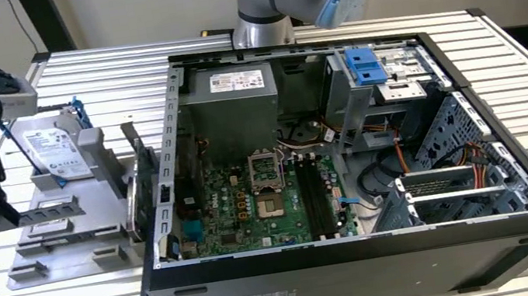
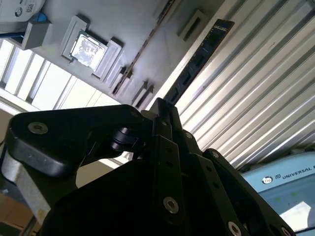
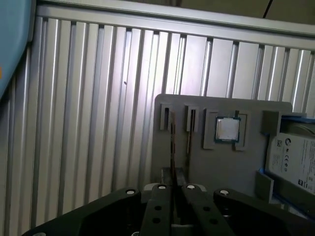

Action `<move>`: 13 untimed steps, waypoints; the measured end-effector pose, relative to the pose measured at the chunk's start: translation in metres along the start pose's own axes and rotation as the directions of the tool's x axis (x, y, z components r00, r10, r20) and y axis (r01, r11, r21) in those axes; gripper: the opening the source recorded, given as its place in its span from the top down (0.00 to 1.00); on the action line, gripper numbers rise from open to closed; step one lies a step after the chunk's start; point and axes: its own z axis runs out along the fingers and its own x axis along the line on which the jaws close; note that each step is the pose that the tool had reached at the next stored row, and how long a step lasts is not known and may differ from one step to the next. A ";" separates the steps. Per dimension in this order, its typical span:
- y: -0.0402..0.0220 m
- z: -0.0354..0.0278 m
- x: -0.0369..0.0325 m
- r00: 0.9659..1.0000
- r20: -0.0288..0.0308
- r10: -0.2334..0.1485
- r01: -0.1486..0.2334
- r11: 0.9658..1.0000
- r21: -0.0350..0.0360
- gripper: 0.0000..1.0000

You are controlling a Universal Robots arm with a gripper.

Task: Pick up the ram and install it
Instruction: 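Pick up the ram and move it above insertion slot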

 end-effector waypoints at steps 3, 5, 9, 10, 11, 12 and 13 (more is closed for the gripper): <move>0.0000 -0.0027 -0.0001 0.999 0.001 0.032 -0.032 0.999 0.001 1.00; 0.0001 -0.0051 -0.0002 0.999 0.002 0.048 -0.048 0.999 0.001 1.00; 0.0001 -0.0099 -0.0003 0.997 0.004 0.083 -0.083 0.997 0.002 1.00; 0.0001 -0.0111 -0.0003 0.996 0.004 0.091 -0.091 0.996 0.003 1.00; 0.0001 -0.0122 -0.0003 0.995 0.005 0.098 -0.098 0.995 0.003 1.00; 0.0002 -0.0136 -0.0004 0.995 0.005 0.103 -0.103 0.995 0.003 1.00; 0.0002 -0.0151 -0.0004 0.994 0.005 0.108 -0.108 0.994 0.003 1.00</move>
